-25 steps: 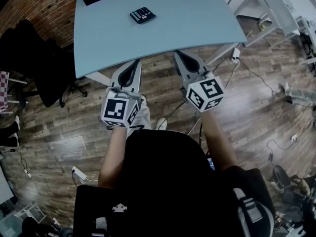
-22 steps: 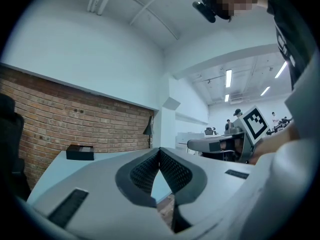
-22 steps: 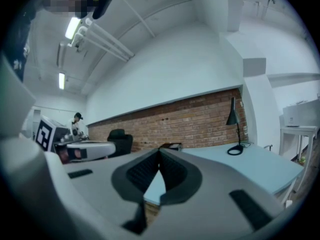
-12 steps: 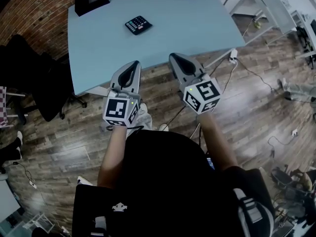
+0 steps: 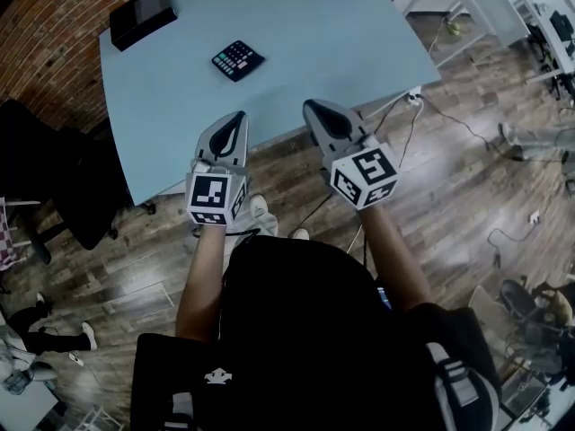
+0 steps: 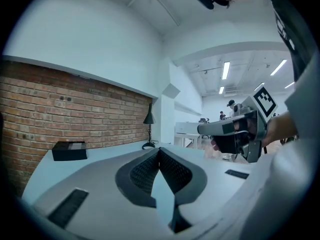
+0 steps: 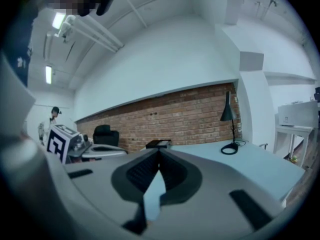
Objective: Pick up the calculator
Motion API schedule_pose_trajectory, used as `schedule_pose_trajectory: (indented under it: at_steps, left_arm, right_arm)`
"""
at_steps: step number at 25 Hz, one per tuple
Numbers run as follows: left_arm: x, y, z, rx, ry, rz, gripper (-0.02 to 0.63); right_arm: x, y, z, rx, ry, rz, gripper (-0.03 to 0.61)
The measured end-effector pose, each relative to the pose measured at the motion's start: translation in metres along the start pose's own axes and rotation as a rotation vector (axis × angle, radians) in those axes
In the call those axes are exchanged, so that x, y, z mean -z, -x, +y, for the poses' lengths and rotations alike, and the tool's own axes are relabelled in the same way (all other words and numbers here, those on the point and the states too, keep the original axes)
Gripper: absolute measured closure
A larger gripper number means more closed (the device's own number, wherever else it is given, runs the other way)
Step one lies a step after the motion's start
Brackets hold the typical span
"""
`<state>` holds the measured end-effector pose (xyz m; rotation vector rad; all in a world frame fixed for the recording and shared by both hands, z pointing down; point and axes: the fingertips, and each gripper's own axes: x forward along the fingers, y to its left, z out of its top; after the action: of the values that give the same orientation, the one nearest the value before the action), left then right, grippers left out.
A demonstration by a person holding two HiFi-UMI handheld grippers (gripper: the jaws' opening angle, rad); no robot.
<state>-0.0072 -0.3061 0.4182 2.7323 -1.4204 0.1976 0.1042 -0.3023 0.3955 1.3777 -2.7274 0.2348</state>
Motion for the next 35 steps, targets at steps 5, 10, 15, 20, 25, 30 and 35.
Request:
schedule_pose_trajectory:
  at_steps: [5, 10, 15, 20, 25, 30, 35]
  left_arm:
    - [0.018, -0.022, 0.017, 0.041, -0.001, 0.049, 0.611]
    - [0.039, -0.044, 0.037, 0.064, -0.014, 0.094, 0.611]
    - [0.068, -0.062, 0.06, 0.075, -0.012, 0.158, 0.609]
    - [0.088, -0.084, 0.074, 0.117, -0.052, 0.197, 0.604]
    - [0.111, -0.105, 0.082, 0.152, -0.137, 0.254, 0.58]
    - [0.143, -0.122, 0.088, 0.172, -0.196, 0.306, 0.527]
    - [0.169, -0.136, 0.096, 0.178, -0.261, 0.379, 0.458]
  right_arm:
    - [0.007, -0.02, -0.007, 0.024, -0.009, 0.032, 0.574]
    - [0.018, -0.034, -0.014, 0.051, -0.031, 0.066, 0.574]
    - [0.034, -0.045, -0.02, 0.099, -0.057, 0.105, 0.574]
    - [0.046, -0.052, -0.025, 0.142, -0.08, 0.136, 0.574]
    - [0.056, -0.05, -0.028, 0.183, -0.091, 0.165, 0.574]
    - [0.068, -0.048, -0.029, 0.209, -0.107, 0.195, 0.574]
    - [0.077, -0.045, -0.029, 0.233, -0.119, 0.228, 0.574]
